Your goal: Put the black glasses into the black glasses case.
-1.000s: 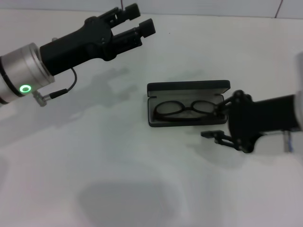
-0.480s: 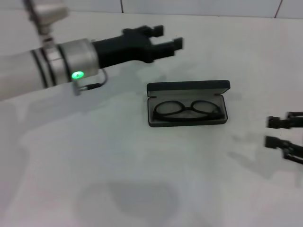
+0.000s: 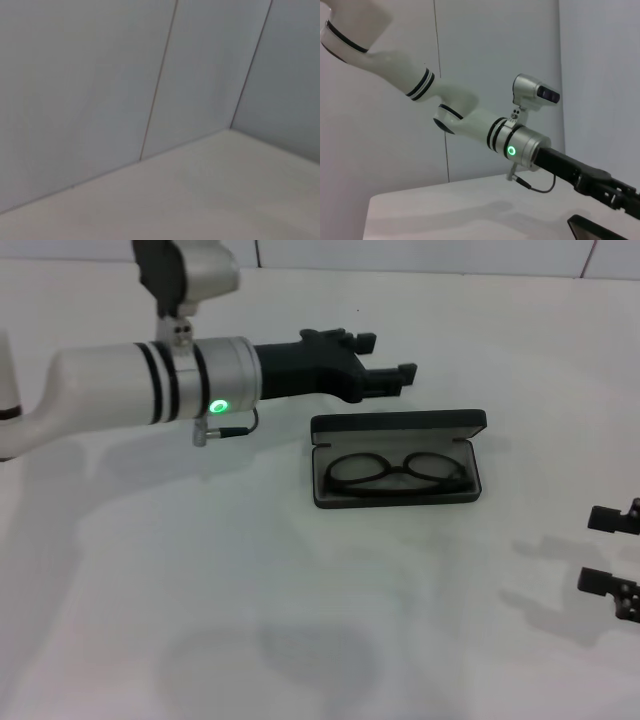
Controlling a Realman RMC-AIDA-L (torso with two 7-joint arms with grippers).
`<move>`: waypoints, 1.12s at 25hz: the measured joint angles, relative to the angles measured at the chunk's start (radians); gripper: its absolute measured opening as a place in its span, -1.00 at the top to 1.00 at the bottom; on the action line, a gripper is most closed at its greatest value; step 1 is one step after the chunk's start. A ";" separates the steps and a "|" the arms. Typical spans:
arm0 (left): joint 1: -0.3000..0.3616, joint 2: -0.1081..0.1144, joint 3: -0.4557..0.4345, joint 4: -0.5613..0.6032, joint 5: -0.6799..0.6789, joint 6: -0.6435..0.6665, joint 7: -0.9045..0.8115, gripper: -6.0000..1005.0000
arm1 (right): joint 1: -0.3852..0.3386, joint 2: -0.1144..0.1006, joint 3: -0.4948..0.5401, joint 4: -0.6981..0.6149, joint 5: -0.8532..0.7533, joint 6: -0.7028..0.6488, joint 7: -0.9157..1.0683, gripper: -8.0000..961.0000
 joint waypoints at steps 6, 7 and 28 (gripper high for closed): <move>0.002 0.000 0.000 0.021 0.037 -0.042 0.001 -0.56 | 0.003 0.000 0.001 0.006 -0.006 0.000 -0.002 -0.24; 0.003 0.000 0.000 0.025 0.048 -0.041 0.003 -0.57 | 0.003 0.001 0.001 0.007 -0.006 -0.001 -0.002 -0.24; 0.151 0.035 -0.006 0.045 0.080 0.451 0.343 -0.57 | 0.065 0.015 -0.007 0.010 0.001 -0.042 0.001 -0.25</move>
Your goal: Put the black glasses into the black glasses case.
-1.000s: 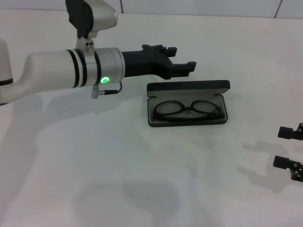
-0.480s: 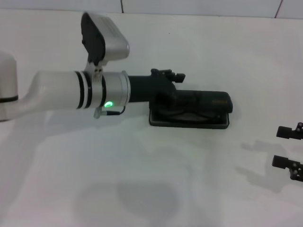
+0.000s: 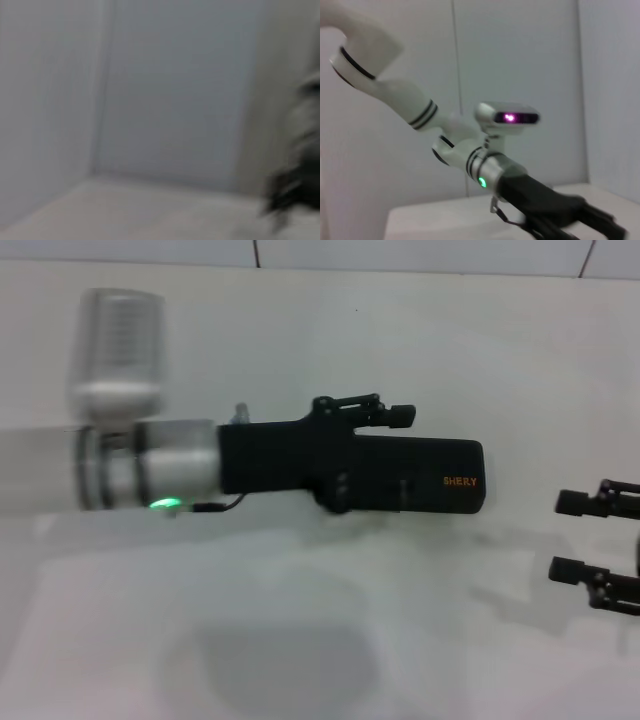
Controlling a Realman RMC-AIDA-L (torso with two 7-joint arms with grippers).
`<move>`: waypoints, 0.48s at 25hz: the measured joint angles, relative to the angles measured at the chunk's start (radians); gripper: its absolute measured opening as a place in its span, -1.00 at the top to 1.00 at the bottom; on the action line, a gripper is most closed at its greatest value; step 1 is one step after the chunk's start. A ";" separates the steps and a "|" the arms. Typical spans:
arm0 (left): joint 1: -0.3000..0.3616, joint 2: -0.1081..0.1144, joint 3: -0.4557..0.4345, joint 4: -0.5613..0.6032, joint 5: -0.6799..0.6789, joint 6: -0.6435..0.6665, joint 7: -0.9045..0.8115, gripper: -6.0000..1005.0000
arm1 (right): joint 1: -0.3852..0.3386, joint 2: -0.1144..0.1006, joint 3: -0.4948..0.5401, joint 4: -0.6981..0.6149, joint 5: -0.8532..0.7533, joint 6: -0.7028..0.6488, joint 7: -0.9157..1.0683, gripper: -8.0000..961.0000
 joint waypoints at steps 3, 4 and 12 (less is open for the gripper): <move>0.036 0.027 0.005 -0.041 0.023 0.271 0.081 -0.56 | 0.055 0.004 -0.011 0.035 0.006 -0.010 -0.013 -0.26; 0.051 0.035 0.005 -0.052 0.037 0.339 0.113 -0.56 | 0.083 0.005 -0.012 0.061 0.010 -0.011 -0.021 -0.27; 0.156 0.046 0.006 -0.075 0.077 0.431 0.216 -0.56 | 0.212 0.010 -0.024 0.155 0.008 0.015 -0.070 -0.36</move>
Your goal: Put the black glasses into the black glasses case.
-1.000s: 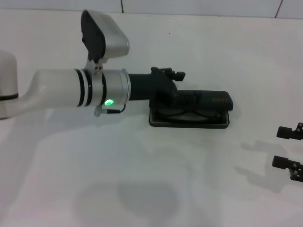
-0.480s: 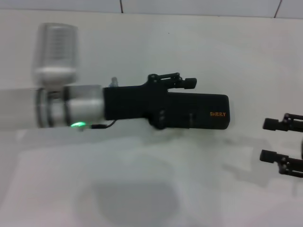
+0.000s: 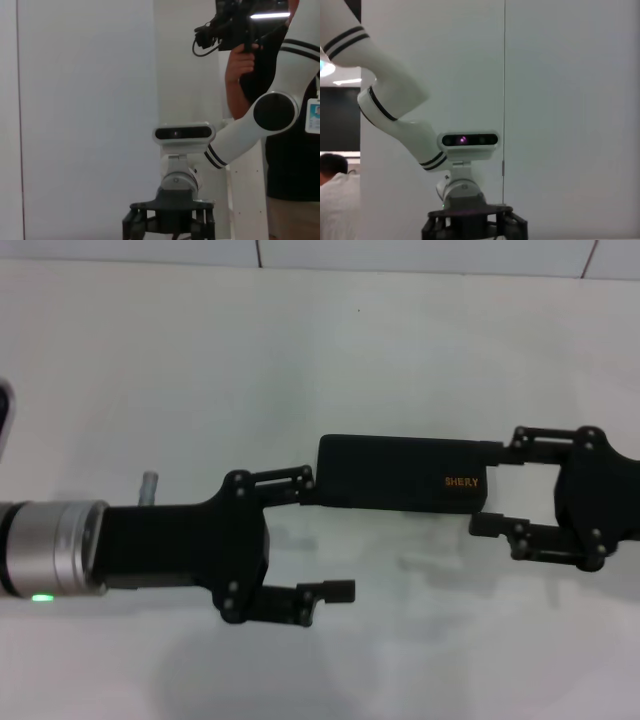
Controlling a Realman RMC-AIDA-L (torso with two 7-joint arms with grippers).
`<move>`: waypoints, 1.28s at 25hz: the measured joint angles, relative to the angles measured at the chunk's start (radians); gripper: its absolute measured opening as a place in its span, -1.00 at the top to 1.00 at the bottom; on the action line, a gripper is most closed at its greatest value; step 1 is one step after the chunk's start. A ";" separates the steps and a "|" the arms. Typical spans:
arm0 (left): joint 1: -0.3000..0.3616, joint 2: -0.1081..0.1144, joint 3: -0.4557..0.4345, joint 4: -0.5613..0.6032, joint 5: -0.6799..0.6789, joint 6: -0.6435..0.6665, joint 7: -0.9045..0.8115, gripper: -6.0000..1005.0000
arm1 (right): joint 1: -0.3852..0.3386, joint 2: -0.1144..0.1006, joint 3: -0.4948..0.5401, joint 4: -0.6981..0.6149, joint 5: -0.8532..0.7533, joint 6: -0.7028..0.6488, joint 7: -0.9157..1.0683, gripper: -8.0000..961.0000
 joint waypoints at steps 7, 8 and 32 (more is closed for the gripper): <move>0.018 -0.003 0.000 -0.003 -0.005 0.002 0.004 -0.56 | 0.025 0.004 -0.039 0.017 0.009 0.028 -0.044 -0.44; 0.018 -0.003 0.000 -0.003 -0.005 0.002 0.004 -0.56 | 0.032 0.004 -0.042 0.028 0.014 0.043 -0.044 -0.45; 0.053 0.008 -0.007 -0.033 -0.089 0.013 0.006 -0.56 | 0.034 0.005 -0.058 0.206 0.085 0.085 -0.295 -0.84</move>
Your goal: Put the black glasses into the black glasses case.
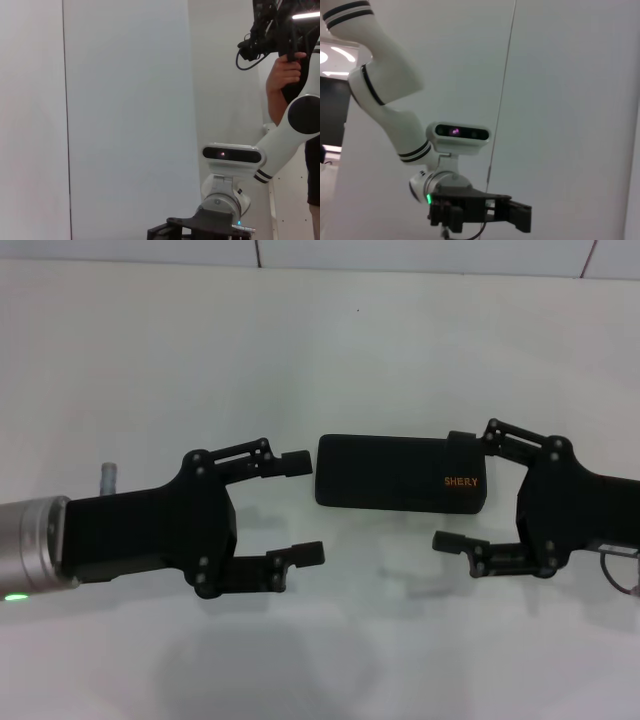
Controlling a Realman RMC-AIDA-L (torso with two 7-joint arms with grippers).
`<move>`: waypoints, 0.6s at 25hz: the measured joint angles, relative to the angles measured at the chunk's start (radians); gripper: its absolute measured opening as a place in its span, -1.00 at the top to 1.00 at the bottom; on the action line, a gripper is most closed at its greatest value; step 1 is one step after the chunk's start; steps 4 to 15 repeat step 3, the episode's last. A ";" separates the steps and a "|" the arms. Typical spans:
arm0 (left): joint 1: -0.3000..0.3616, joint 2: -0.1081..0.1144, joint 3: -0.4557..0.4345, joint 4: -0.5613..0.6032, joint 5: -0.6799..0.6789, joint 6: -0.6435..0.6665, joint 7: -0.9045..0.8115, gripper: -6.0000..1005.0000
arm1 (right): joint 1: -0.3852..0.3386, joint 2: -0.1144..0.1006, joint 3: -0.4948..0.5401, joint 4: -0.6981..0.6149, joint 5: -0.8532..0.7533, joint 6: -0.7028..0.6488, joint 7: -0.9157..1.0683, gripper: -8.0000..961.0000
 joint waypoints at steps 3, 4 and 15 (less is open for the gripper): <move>0.000 -0.004 0.001 -0.004 -0.002 0.000 0.000 -0.56 | -0.004 0.000 0.005 0.010 0.012 0.000 -0.007 -0.84; 0.000 -0.004 0.001 -0.004 -0.002 0.000 0.000 -0.56 | -0.004 0.000 0.005 0.010 0.012 0.000 -0.007 -0.84; 0.000 -0.004 0.001 -0.004 -0.002 0.000 0.000 -0.56 | -0.004 0.000 0.005 0.010 0.012 0.000 -0.007 -0.84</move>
